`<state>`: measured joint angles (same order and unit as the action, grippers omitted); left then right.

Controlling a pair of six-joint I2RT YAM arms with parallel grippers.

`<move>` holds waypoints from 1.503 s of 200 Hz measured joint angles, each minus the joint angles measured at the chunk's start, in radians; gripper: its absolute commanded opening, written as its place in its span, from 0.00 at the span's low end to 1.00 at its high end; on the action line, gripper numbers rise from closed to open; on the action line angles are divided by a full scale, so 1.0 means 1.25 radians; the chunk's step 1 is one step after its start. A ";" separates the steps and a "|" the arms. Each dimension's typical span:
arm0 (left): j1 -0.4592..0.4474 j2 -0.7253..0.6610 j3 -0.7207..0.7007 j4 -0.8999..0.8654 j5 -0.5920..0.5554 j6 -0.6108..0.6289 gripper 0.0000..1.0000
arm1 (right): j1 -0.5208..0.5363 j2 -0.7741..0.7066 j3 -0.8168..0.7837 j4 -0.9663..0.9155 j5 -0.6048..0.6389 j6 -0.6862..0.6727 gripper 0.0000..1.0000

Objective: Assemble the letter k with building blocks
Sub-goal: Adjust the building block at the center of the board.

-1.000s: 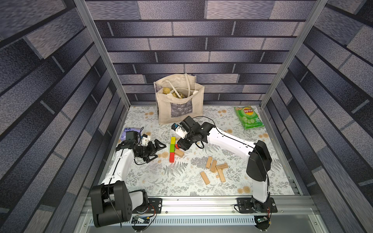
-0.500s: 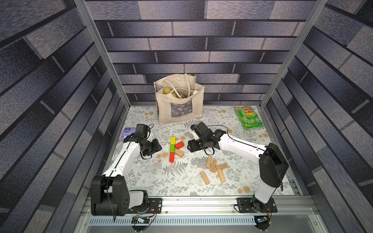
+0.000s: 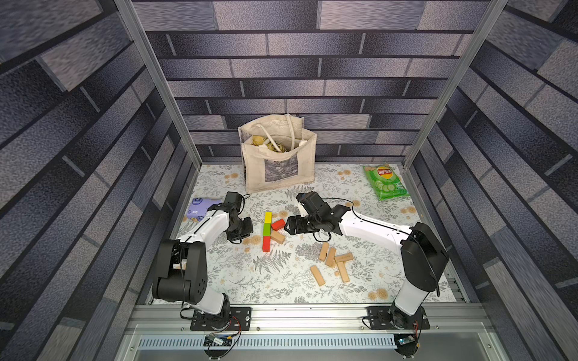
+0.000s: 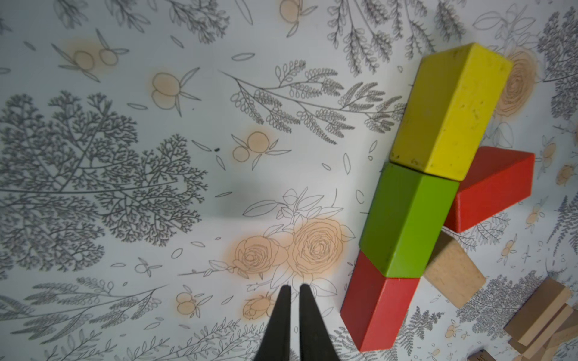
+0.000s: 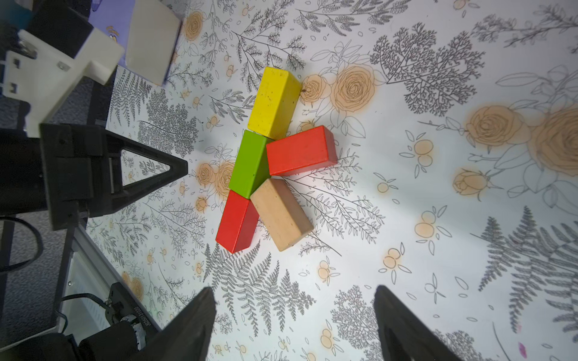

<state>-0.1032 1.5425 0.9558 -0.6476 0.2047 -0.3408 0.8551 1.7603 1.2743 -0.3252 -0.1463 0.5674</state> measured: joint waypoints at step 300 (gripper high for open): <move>-0.112 0.192 0.103 0.027 0.001 -0.006 0.08 | 0.000 0.037 -0.092 0.174 -0.092 0.123 1.00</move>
<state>-0.2436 1.7824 1.0851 -0.6144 0.2058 -0.3481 0.8551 1.8061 1.1587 -0.1078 -0.2611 0.7216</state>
